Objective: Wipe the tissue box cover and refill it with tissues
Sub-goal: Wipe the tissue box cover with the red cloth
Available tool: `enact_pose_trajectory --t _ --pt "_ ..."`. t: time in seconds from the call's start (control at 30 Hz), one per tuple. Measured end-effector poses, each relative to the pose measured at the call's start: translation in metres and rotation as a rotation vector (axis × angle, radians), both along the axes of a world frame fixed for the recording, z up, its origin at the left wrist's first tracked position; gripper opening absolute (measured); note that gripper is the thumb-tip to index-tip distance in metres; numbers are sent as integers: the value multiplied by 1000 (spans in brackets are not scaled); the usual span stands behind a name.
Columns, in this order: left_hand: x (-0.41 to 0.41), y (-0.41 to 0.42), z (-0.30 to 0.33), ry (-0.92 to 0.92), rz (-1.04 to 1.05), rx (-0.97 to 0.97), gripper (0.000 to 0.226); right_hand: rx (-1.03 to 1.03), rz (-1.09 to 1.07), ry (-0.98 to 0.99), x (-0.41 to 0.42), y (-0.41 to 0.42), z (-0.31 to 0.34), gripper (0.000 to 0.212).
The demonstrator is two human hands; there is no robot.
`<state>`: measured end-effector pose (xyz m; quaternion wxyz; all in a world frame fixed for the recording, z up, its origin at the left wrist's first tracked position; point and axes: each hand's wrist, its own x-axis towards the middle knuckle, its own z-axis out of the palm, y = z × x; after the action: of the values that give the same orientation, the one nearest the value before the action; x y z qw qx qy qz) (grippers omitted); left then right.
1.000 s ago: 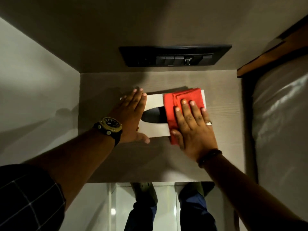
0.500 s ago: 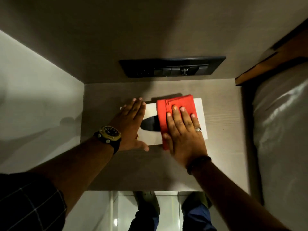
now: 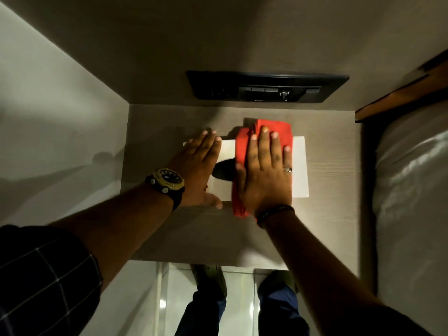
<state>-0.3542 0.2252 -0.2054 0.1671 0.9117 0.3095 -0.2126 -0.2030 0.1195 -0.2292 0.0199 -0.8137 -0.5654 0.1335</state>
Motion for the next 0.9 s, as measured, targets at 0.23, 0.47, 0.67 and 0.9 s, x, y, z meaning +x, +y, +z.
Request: enact_pose_trajectory --t 0.23,0.47,0.67,0.9 --pt "0 0 3 -2 1 3 143 15 46 -26 43 -48 -4 69" --pt "1 -2 5 -27 18 2 144 -21 -140 -93 33 -9 -3 70" --pt "5 -5 8 -25 53 -26 145 -29 104 -66 24 -49 -1 65" --pt "1 -4 0 -92 53 21 145 0 -118 -93 30 -21 -3 69"
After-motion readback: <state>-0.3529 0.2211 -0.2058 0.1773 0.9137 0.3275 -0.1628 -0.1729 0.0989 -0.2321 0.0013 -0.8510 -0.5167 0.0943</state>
